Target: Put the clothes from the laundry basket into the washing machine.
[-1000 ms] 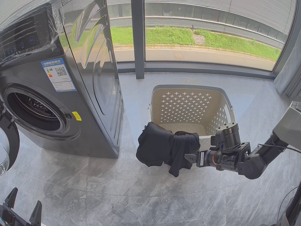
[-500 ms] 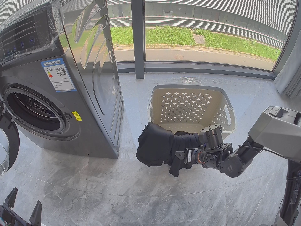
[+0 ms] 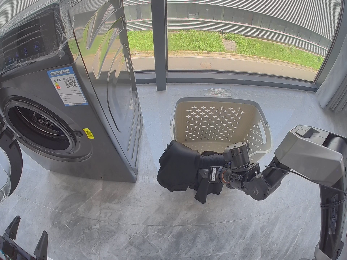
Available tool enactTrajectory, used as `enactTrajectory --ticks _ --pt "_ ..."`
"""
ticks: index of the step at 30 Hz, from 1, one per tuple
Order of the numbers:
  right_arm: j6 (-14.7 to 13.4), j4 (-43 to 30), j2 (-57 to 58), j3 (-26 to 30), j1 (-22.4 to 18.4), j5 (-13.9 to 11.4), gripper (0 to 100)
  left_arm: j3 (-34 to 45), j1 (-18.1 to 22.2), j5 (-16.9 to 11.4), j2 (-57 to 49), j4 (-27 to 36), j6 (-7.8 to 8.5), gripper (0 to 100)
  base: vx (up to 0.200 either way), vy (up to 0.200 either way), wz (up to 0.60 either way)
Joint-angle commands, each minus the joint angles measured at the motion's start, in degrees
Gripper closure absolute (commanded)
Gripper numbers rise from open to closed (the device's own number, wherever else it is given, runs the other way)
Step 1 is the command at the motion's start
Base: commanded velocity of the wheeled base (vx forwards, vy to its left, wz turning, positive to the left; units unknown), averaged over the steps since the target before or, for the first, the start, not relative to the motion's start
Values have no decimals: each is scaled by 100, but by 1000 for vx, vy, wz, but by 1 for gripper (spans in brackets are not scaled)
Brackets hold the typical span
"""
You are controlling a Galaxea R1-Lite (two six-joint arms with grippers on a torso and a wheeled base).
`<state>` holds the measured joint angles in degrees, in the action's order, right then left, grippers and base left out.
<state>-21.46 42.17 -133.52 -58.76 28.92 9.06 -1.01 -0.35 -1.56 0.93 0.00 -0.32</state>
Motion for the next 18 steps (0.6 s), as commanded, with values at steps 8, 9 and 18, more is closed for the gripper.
enactTrajectory --ticks 8,9,18 --pt "10 521 -297 -13 9 8 100 101 0 7 -84 0 -12 0 0 0 0" --pt "10 521 -279 14 18 8 100 101 0 7 -84 0 -12 0 0 0 0" --pt "45 494 503 611 -9 17 100 101 0 -2 -84 0 -12 0 0 0 0"
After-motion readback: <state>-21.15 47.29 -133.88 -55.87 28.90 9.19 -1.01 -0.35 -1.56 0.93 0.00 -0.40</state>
